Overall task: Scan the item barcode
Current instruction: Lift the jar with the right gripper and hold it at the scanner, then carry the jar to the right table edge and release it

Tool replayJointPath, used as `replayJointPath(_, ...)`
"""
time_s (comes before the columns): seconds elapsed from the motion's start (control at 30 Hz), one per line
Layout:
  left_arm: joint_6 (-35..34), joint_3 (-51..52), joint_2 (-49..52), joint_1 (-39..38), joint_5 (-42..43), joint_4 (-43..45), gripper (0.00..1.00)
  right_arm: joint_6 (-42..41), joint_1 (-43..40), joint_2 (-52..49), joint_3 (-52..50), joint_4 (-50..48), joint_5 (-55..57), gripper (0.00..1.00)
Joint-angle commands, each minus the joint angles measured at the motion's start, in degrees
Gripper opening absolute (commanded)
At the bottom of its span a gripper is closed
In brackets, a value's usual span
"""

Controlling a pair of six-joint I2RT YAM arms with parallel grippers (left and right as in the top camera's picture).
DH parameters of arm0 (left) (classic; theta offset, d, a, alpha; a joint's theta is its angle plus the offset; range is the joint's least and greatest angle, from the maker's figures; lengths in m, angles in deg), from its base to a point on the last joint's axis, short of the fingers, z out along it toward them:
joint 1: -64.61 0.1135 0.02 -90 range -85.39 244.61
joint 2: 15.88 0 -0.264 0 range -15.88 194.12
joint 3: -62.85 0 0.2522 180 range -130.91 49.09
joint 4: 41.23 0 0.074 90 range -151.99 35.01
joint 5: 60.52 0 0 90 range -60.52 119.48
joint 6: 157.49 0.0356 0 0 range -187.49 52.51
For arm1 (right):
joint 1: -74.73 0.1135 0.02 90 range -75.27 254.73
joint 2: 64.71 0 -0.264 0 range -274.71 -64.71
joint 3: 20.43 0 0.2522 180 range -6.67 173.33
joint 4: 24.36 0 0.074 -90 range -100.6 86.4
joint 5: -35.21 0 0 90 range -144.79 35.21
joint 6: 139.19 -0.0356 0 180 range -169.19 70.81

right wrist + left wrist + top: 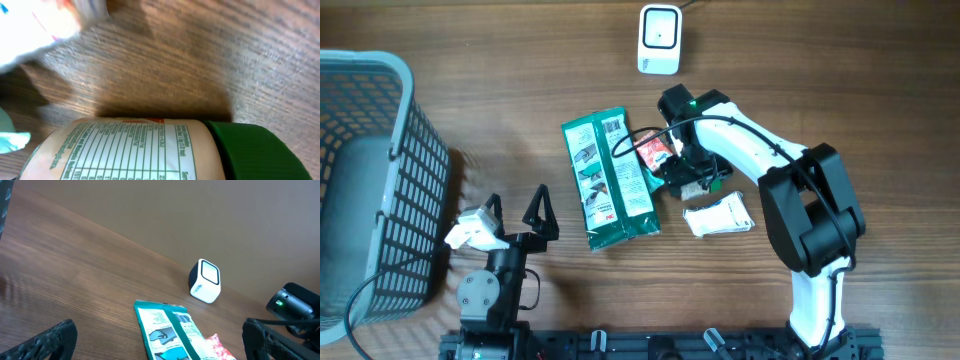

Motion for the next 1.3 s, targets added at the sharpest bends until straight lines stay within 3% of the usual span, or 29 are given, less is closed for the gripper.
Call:
replayJointPath(0.0,0.94,0.37,-0.31,0.26,0.70,0.02,1.00,-0.57,0.09,-1.07,3.43,0.07,-0.07,0.67)
replayJointPath(0.13,0.94,0.37,-0.31,0.26,0.68,0.02,1.00,-2.89,0.09,-0.63,14.64,11.37,-0.50,0.65)
replayJointPath(0.2,0.94,0.37,-0.31,0.26,0.70,0.02,1.00,-8.41,0.09,0.61,20.22,15.67,-0.52,0.65)
replayJointPath(0.3,0.94,0.37,-0.31,0.26,0.70,0.02,1.00,-19.63,-0.09,2.08,24.30,19.06,-3.43,0.69)
replayJointPath(0.4,0.94,0.37,-0.31,0.26,0.70,0.02,1.00,-20.87,-0.09,2.08,26.10,18.53,-3.80,0.69)
replayJointPath(0.53,0.94,0.37,-0.31,0.26,0.68,0.02,1.00,-20.76,-0.09,2.08,26.10,4.35,7.30,0.65)
replayJointPath(0.63,0.94,0.37,-0.31,0.26,0.68,0.02,1.00,-14.19,-0.09,1.81,25.75,-13.70,14.60,0.66)
replayJointPath(0.7,0.94,0.37,-0.31,0.26,0.70,0.02,1.00,-10.69,-0.09,0.55,24.20,-26.29,19.91,0.73)
replayJointPath(0.77,0.94,0.37,-0.31,0.26,0.68,0.02,1.00,-8.04,-0.09,-3.13,23.91,-36.87,21.22,0.77)
replayJointPath(0.87,0.94,0.37,-0.31,0.26,0.68,0.02,1.00,1.81,-0.09,-11.37,23.91,-54.16,21.22,0.73)
replayJointPath(0.97,0.94,0.37,-0.31,0.26,0.70,0.02,1.00,5.73,-0.37,-18.16,23.91,-66.82,22.34,0.72)
replayJointPath(1.13,0.94,0.37,-0.31,0.26,0.68,0.02,1.00,6.14,-0.85,-19.50,24.11,-73.75,25.38,0.75)
replayJointPath(1.27,0.94,0.37,-0.31,0.26,0.68,0.02,1.00,5.95,-1.62,-13.42,24.41,-66.51,28.35,0.77)
